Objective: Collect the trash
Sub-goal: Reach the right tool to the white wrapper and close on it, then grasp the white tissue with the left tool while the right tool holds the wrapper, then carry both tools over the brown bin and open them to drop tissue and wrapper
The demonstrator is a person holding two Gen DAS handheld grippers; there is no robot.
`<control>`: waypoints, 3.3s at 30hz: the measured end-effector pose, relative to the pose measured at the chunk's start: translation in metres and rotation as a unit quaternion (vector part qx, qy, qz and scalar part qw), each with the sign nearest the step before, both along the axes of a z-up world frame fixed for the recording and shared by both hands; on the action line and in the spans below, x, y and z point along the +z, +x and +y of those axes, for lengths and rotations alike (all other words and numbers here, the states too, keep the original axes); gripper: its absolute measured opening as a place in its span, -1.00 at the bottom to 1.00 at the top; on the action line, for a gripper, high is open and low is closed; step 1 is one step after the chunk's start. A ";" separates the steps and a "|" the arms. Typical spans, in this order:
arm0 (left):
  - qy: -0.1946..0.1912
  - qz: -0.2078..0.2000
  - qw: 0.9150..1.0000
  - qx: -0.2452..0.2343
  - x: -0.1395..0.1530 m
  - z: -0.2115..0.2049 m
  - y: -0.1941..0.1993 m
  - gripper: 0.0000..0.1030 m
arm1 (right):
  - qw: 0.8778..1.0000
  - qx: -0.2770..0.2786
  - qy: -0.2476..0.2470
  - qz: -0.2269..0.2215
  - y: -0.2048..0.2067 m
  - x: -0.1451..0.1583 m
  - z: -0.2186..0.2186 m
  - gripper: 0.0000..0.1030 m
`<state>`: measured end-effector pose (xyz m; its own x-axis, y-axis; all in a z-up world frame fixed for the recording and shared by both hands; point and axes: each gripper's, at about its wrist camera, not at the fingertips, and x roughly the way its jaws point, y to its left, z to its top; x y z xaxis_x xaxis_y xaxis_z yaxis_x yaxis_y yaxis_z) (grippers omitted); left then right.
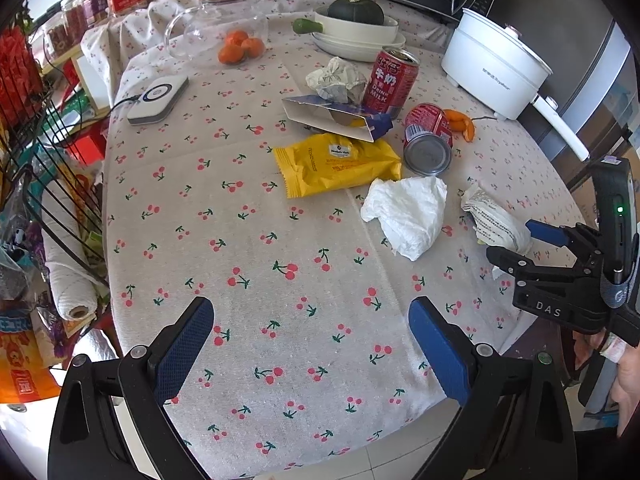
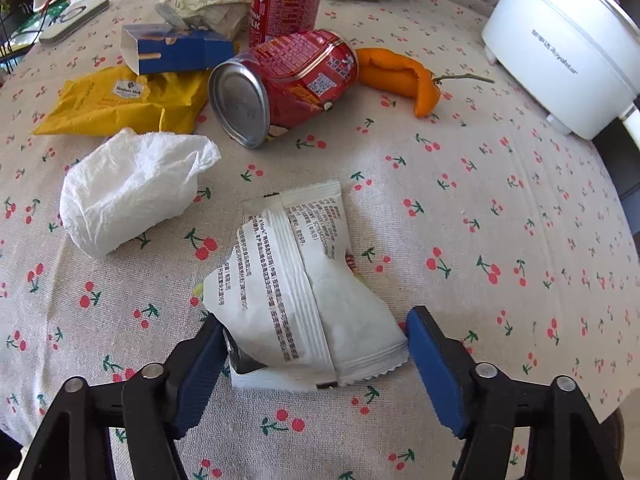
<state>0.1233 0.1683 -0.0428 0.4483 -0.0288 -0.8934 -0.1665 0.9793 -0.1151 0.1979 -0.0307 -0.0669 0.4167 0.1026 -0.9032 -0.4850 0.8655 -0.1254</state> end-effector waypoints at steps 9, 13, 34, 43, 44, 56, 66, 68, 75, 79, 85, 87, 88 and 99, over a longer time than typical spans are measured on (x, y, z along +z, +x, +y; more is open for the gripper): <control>-0.006 -0.007 0.999 -0.032 -0.014 -0.023 0.024 0.93 | 0.999 -0.034 0.039 0.004 0.000 0.027 -0.038 0.45; -0.028 -0.009 0.999 -0.038 -0.021 -0.036 0.045 0.93 | 0.997 -0.052 0.051 0.008 -0.001 0.036 -0.058 0.45; -0.050 -0.016 0.997 -0.055 -0.039 -0.068 0.076 -0.52 | 0.993 -0.099 0.068 0.020 -0.007 0.044 -0.125 0.45; -0.119 -0.028 0.992 -0.042 -0.024 -0.071 0.051 -0.65 | 0.990 -0.112 0.080 0.014 -0.024 0.054 -0.149 0.45; -0.121 -0.029 0.991 -0.044 -0.023 -0.073 0.049 -0.65 | 0.990 -0.114 0.083 0.014 -0.025 0.055 -0.151 0.45; -0.144 -0.045 0.984 -0.100 0.000 -0.129 0.038 -0.65 | 0.984 -0.145 0.105 0.006 -0.051 0.068 -0.200 0.45; -0.146 -0.039 0.970 -0.188 0.002 -0.228 0.037 -0.65 | 0.976 -0.190 0.104 0.010 -0.068 0.062 -0.263 0.46; -0.148 -0.035 0.967 -0.204 0.001 -0.247 0.037 -0.65 | 0.974 -0.201 0.102 0.012 -0.071 0.059 -0.277 0.45; -0.150 -0.021 0.954 -0.259 -0.012 -0.314 0.035 -0.65 | 0.967 -0.234 0.102 0.015 -0.082 0.052 -0.320 0.45; -0.141 -0.015 0.948 -0.287 -0.023 -0.347 0.033 -0.65 | 0.963 -0.250 0.099 0.018 -0.089 0.047 -0.342 0.46; -0.105 0.003 0.944 -0.312 -0.039 -0.380 0.039 -0.16 | 0.958 -0.270 0.092 0.026 -0.096 0.039 -0.369 0.46; -0.072 -0.009 0.947 -0.312 -0.039 -0.384 0.038 0.28 | 0.957 -0.274 0.091 0.026 -0.098 0.037 -0.375 0.46; -0.063 -0.016 0.947 -0.314 -0.038 -0.386 0.037 0.37 | 0.957 -0.275 0.090 0.027 -0.098 0.037 -0.377 0.46; -0.021 -0.024 0.950 -0.311 -0.036 -0.377 0.040 0.58 | 0.957 -0.277 0.085 0.031 -0.099 0.031 -0.382 0.46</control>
